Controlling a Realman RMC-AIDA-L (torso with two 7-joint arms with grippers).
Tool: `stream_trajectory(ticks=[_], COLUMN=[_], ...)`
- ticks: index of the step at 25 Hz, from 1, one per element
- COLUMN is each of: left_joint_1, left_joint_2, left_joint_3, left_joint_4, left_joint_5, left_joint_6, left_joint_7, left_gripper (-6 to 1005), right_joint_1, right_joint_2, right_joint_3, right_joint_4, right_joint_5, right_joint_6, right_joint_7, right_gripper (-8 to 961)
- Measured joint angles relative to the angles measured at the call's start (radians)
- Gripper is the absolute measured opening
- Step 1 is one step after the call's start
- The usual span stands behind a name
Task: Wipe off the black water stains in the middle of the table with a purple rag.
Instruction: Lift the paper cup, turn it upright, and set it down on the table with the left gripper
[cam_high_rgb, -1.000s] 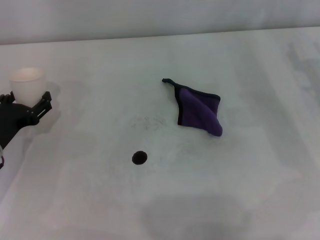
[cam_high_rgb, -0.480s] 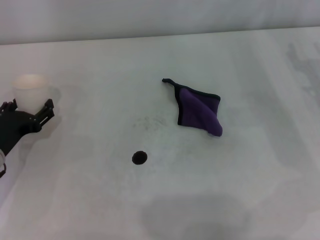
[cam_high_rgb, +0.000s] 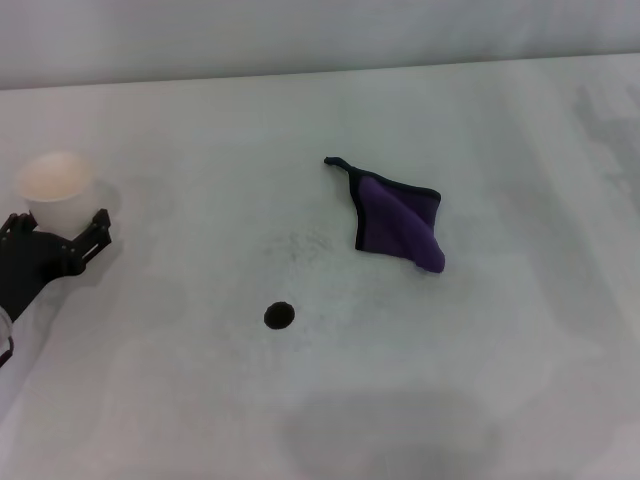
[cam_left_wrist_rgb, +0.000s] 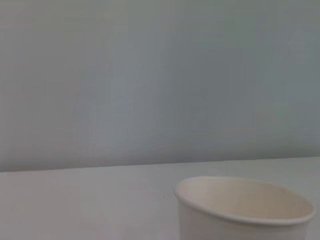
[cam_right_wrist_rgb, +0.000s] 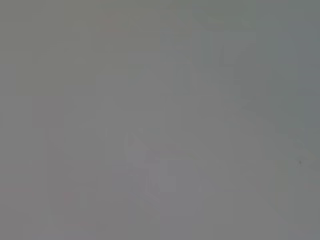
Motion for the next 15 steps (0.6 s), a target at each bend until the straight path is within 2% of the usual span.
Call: stream_trajectory(ticks=[15], left_joint_1=[0.0], left_joint_2=[0.0], left_joint_3=[0.039], left_joint_4=[-0.007], left_joint_5=[0.0], left_joint_6=[-0.046], left_joint_7=[0.036], left_gripper=[872], right_joint_1=[-0.004], right_joint_2=[0.001], right_joint_3=[0.0], right_joint_4=[0.0], right_joint_5=[0.0], right_joint_6=[0.003], right_joint_7=[0.0], right_gripper=[830])
